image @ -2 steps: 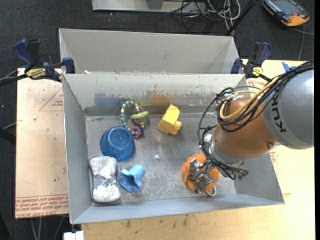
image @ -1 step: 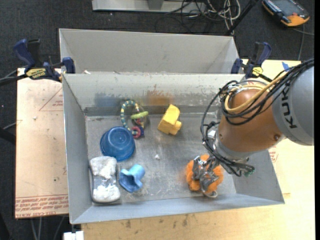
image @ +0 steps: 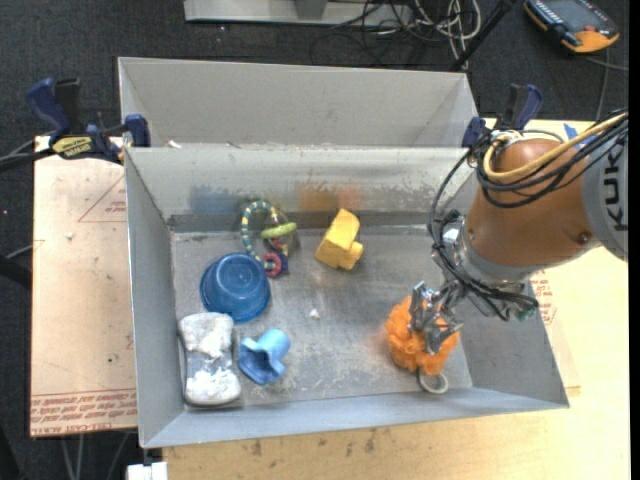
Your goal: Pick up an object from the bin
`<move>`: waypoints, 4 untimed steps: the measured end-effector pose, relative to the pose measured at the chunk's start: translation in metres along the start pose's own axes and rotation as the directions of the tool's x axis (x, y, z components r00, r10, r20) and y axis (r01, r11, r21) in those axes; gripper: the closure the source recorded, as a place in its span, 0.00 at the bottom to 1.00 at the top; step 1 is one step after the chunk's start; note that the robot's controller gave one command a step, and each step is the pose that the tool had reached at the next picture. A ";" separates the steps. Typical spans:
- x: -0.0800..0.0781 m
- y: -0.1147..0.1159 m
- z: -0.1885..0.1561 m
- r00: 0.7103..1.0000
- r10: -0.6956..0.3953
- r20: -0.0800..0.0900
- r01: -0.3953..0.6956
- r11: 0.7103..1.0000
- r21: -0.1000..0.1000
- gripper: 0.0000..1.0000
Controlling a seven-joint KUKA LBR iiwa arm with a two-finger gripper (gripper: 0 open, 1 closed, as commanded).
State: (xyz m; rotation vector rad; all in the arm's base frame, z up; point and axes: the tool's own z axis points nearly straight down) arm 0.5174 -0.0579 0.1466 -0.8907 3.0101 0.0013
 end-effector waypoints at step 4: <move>0.012 -0.004 0.028 0.998 -0.059 0.000 0.059 0.998 -0.001 1.00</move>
Offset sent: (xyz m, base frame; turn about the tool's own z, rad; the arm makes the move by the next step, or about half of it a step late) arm 0.0299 0.0323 -0.0449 -0.1444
